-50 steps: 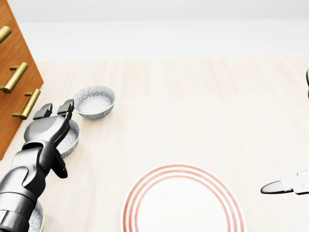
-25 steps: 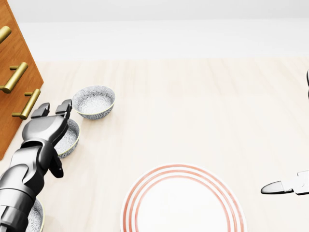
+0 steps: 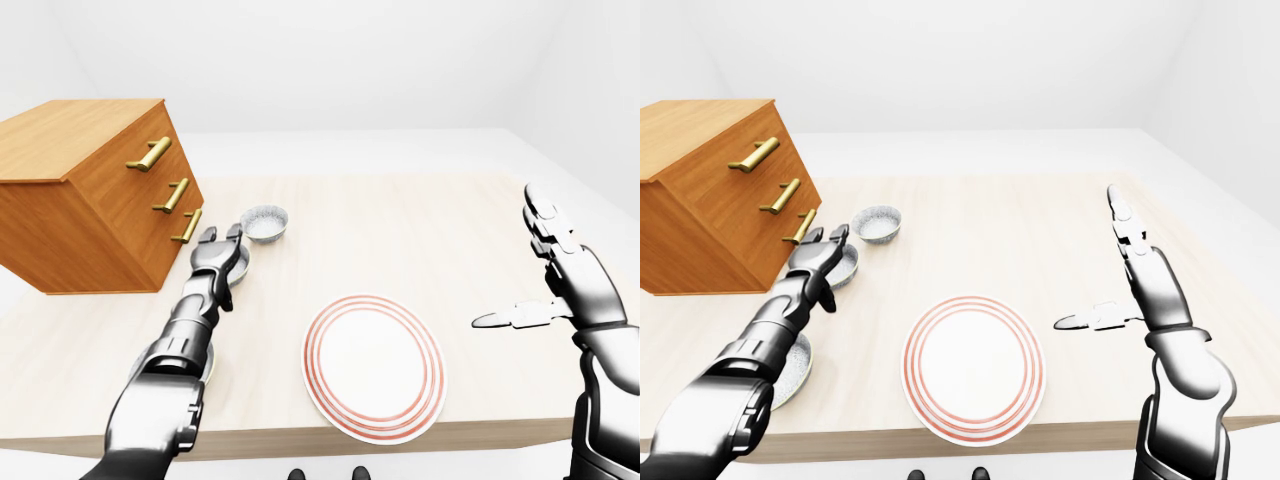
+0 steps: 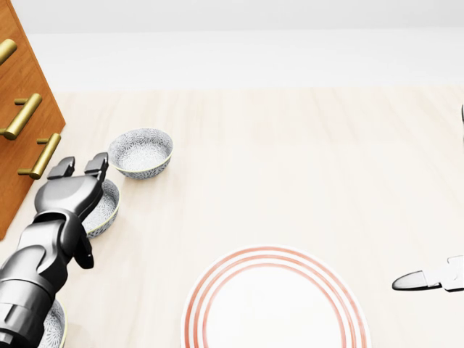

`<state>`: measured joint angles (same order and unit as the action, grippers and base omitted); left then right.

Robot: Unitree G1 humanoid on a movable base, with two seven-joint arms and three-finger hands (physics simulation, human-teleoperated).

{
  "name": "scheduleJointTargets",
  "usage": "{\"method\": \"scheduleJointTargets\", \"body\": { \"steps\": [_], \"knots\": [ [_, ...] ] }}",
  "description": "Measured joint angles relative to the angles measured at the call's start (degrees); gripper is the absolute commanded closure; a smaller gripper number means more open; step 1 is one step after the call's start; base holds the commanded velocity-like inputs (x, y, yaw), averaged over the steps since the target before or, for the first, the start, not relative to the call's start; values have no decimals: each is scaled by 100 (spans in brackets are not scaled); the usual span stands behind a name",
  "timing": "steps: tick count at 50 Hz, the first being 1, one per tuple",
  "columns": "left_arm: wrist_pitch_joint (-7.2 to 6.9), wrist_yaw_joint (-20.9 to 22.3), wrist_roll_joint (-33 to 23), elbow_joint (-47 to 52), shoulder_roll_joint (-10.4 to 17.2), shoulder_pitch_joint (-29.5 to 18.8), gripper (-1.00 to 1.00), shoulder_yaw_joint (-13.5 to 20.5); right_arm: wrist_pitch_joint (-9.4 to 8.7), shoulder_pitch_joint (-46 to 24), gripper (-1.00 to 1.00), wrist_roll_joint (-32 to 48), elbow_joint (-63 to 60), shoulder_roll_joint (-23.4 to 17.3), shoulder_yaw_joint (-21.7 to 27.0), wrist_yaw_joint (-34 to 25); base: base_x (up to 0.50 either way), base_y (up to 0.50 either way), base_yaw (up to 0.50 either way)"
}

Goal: Put the bowl in the middle on the plate.

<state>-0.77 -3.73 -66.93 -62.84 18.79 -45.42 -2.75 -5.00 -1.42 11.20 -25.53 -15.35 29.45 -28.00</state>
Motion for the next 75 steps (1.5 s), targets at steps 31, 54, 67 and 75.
{"method": "scheduleJointTargets", "body": {
  "steps": [31, 54, 67, 75],
  "knots": [
    [2, -91, 37, -464, -38, -83, -100, -79, 0, 11, -100, -10, 27, 6, -4, 10, 0, 0, 0],
    [-51, -207, 86, -852, -64, -255, -100, -119, 0, 18, -100, -23, -21, 13, 8, -12, 0, 0, 0],
    [-74, -220, 102, -980, -76, -342, -100, -126, 0, 17, -100, -25, -34, 11, 11, -20, 0, 0, 0],
    [-86, -229, 118, -1033, -83, -356, -100, -127, 0, 17, -100, -22, -39, 13, 11, -20, 0, 0, 0]
  ]
}}
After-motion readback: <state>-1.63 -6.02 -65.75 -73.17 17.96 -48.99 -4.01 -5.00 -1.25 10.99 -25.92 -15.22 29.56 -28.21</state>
